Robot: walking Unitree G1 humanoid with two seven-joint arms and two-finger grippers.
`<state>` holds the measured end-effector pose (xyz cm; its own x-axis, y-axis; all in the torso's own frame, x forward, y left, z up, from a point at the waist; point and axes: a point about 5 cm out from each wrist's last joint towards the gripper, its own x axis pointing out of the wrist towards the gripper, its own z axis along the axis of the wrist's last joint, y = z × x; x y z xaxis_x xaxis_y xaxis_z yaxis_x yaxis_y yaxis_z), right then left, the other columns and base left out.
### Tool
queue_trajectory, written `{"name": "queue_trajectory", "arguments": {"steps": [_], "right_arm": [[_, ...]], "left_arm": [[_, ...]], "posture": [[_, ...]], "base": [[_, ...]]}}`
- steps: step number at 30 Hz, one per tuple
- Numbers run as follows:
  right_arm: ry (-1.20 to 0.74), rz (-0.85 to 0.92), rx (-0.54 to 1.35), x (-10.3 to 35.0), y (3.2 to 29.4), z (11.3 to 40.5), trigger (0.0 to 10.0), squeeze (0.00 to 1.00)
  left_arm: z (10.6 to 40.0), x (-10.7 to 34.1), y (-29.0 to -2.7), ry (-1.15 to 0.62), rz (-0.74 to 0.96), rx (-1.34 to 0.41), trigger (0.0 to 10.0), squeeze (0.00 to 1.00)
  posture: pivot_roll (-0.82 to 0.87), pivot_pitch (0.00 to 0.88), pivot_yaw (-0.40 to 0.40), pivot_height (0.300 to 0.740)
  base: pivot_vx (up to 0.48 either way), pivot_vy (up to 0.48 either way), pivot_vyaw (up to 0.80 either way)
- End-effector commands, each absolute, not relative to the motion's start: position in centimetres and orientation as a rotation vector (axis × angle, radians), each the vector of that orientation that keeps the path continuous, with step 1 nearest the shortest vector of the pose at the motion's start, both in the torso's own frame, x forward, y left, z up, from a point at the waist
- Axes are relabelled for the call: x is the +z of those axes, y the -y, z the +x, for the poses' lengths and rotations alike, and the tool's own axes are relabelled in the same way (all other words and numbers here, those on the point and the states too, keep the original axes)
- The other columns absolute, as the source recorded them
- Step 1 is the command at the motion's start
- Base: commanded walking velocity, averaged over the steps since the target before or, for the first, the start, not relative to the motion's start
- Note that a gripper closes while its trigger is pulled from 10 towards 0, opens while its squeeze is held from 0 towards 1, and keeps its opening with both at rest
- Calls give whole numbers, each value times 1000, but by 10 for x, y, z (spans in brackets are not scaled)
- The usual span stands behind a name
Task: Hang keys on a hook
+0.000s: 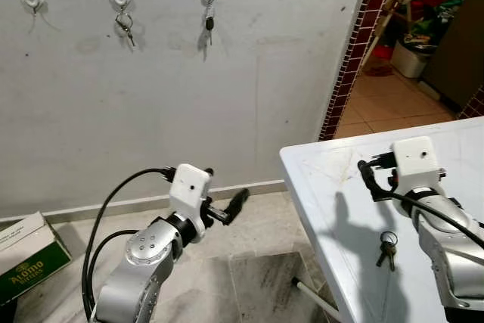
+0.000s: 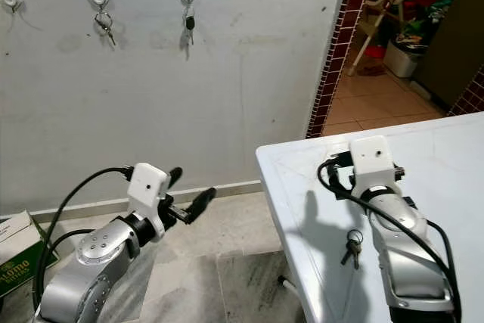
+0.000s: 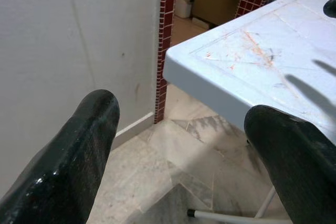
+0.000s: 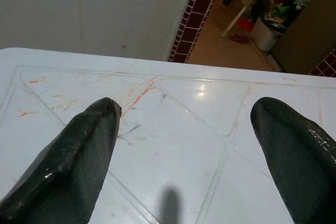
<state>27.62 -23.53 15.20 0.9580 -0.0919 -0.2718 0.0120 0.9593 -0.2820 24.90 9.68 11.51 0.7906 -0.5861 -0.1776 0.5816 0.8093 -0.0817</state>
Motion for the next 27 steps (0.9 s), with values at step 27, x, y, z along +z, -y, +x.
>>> {"name": "queue_trajectory", "arguments": {"steps": [27], "right_arm": [[-196, -105, 51, 151, 181, 293, 10000, 0]], "left_arm": [[256, 124, -110, -182, -101, -491, 10000, 0]], "posture": [[-37, 0, -3, 740]], "base": [[0, 0, -497]]}}
